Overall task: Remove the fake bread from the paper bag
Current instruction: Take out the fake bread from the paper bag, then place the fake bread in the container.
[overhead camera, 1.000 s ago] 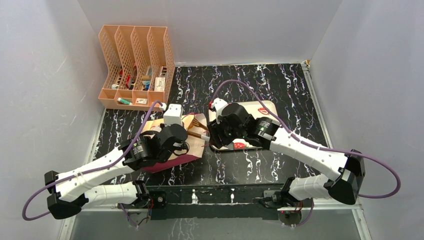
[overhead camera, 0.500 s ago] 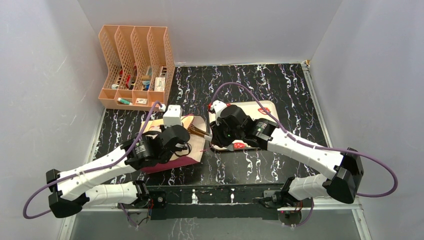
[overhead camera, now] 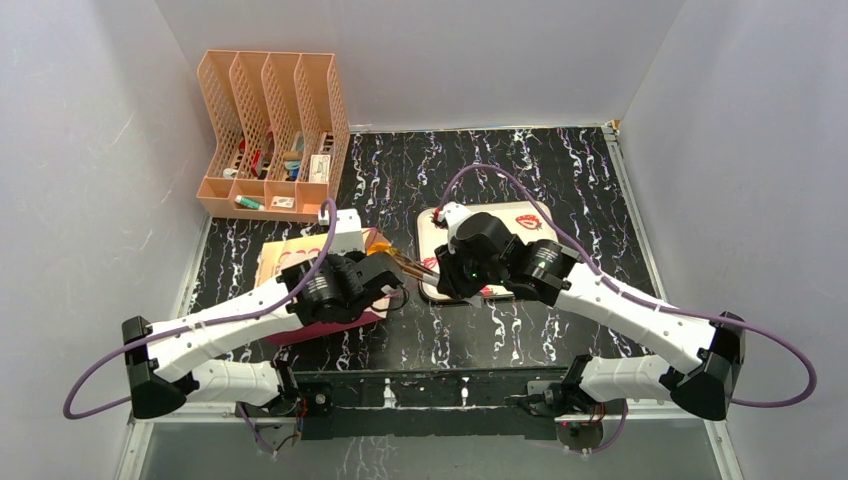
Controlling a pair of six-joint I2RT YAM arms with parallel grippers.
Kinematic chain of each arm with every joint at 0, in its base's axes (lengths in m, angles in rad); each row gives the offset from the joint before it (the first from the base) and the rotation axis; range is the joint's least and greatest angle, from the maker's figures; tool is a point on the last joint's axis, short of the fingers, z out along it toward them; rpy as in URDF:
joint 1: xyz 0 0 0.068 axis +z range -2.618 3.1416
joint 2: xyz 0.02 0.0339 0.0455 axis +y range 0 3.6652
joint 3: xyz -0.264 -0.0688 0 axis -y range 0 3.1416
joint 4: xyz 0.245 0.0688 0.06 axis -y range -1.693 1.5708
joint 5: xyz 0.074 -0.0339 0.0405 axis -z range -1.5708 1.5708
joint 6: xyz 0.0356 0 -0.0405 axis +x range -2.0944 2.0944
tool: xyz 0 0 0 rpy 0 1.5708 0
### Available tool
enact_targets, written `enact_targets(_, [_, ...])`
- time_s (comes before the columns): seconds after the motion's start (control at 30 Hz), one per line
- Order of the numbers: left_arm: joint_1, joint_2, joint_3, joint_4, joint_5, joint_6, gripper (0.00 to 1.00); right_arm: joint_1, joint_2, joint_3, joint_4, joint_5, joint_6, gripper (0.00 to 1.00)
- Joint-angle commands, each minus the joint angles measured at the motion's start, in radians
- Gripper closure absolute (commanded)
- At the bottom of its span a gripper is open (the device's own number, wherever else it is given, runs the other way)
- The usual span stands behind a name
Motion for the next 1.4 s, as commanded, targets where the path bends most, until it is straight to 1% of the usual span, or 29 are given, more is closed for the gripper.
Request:
enact_targets(0.0, [0.003, 0.013, 0.029, -0.133, -0.091, -0.104, 1.00, 0.002, -0.055, 0.076, -0.013, 0.067, 0.040, 1.00])
enact_targets(0.23, [0.008, 0.001, -0.003, -0.151, -0.099, -0.130, 1.00, 0.001, -0.087, 0.114, -0.077, 0.198, 0.102, 1.00])
enact_targets(0.53, [0.015, -0.039, -0.036, -0.177, -0.101, -0.140, 1.00, 0.002, -0.089, 0.200, -0.197, 0.418, 0.200, 1.00])
enact_targets(0.83, [0.021, -0.071, -0.062, -0.185, -0.109, -0.134, 1.00, 0.002, -0.118, 0.258, -0.347, 0.552, 0.302, 1.00])
enact_targets(1.07, [0.021, -0.101, -0.090, -0.152, -0.097, -0.113, 1.00, 0.002, -0.136, 0.267, -0.453, 0.608, 0.370, 1.00])
enact_targets(1.37, [0.022, -0.080, -0.079, -0.089, -0.090, -0.038, 1.00, 0.002, -0.185, 0.239, -0.544, 0.602, 0.475, 1.00])
